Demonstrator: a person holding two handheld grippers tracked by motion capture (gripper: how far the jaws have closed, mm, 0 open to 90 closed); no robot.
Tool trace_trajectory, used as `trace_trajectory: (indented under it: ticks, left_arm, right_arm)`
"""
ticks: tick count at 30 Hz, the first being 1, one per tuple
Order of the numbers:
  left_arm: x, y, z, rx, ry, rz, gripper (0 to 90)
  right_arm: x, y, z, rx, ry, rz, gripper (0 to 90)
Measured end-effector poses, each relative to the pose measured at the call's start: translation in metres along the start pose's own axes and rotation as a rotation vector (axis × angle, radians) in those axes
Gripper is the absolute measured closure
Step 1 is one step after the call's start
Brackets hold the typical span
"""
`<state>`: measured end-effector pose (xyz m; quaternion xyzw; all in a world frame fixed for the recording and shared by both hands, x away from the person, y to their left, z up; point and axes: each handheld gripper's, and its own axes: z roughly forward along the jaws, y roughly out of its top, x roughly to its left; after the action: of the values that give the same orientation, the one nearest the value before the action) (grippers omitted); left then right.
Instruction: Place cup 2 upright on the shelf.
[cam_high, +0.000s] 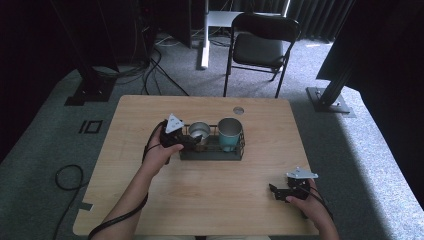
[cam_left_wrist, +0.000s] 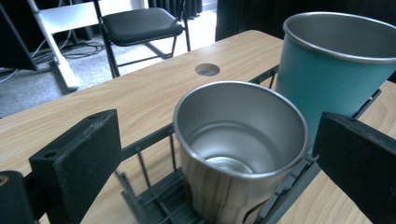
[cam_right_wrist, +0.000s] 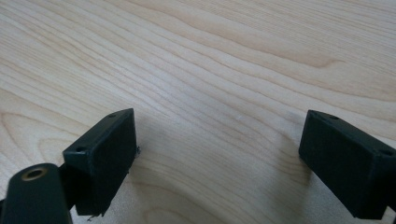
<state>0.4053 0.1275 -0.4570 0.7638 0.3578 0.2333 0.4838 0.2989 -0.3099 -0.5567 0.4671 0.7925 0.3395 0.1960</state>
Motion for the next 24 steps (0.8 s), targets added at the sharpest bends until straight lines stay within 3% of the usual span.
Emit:
trace_trajectory:
  ticks: [18,24]
  left_arm:
    - [0.018,-0.015,-0.030,-0.013,0.045,-0.028,2.3]
    - [0.027,-0.030,-0.040,0.001,0.072,-0.046,2.3]
  right_arm:
    - [0.000,0.000,0.000,0.000,0.000,0.000,10.9]
    - [0.000,0.000,0.000,0.000,0.000,0.000,10.9]
